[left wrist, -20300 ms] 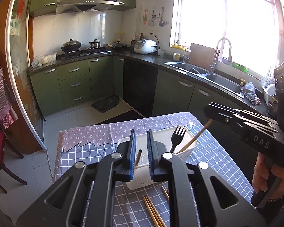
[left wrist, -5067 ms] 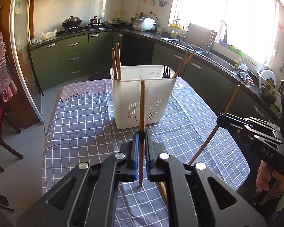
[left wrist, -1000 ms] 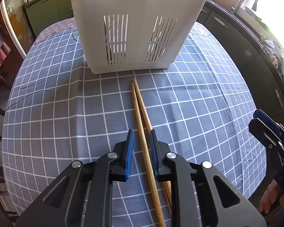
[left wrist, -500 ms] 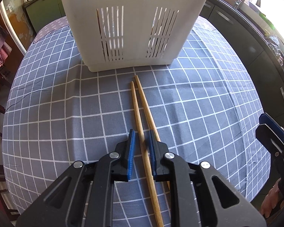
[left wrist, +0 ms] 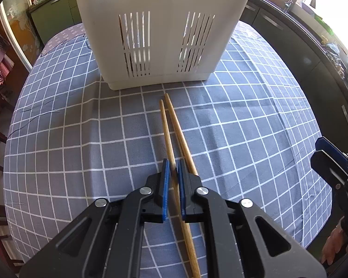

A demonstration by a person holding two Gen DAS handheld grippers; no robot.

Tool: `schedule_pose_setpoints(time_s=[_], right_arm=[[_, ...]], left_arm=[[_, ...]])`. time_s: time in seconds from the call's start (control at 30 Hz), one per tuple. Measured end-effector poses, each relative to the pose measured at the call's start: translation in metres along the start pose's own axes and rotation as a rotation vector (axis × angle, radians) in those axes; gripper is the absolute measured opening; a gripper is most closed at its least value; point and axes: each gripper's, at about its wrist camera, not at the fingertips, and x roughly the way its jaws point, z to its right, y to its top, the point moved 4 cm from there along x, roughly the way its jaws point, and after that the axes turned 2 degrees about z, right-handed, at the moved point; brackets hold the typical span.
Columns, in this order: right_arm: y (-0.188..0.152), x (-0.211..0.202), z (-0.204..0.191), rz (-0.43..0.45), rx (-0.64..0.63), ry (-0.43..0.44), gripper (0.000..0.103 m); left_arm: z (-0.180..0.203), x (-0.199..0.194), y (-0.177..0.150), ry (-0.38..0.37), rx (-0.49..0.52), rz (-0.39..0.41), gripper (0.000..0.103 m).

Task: Organize utensils
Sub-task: 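Grasp one wooden chopstick with the left gripper and lift it, then grasp the other wooden chopstick with the right gripper while the left holds its chopstick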

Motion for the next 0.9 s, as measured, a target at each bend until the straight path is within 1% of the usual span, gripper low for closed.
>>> schedule_pose_setpoints(time_s=[0.1,0.23,0.4,0.5,0.63,0.7,0.73,0.9], right_arm=[[0.001,0.002,-0.003,-0.009,-0.003,0.000,0.043],[0.002,0.010,-0.009,-0.037,-0.018,0.005,0.047],[0.007,0.035,-0.033,-0.096,-0.097,0.006,0.047],[0.010,0.056,-0.053,-0.136,-0.150,0.008,0.047],[0.011,0.088,-0.078,-0.190,-0.214,0.000,0.047],[0.009,0.103,-0.090,-0.215,-0.239,-0.006,0.044],[0.009,0.108,-0.096,-0.223,-0.247,-0.007,0.042],[0.008,0.127,-0.110,-0.250,-0.262,-0.023,0.040]], left_arm=[[-0.004,-0.017,-0.001,-0.018,0.002,0.040,0.008],[-0.011,-0.052,-0.002,-0.032,0.007,0.126,0.007],[-0.022,-0.096,-0.008,-0.041,0.003,0.221,0.007],[-0.029,-0.115,-0.008,-0.033,0.002,0.270,0.007],[-0.030,-0.131,-0.008,-0.033,0.012,0.313,0.007],[-0.032,-0.135,-0.007,-0.036,0.015,0.328,0.007],[-0.033,-0.138,-0.007,-0.031,0.018,0.338,0.007],[-0.037,-0.146,-0.006,-0.031,0.027,0.363,0.007]])
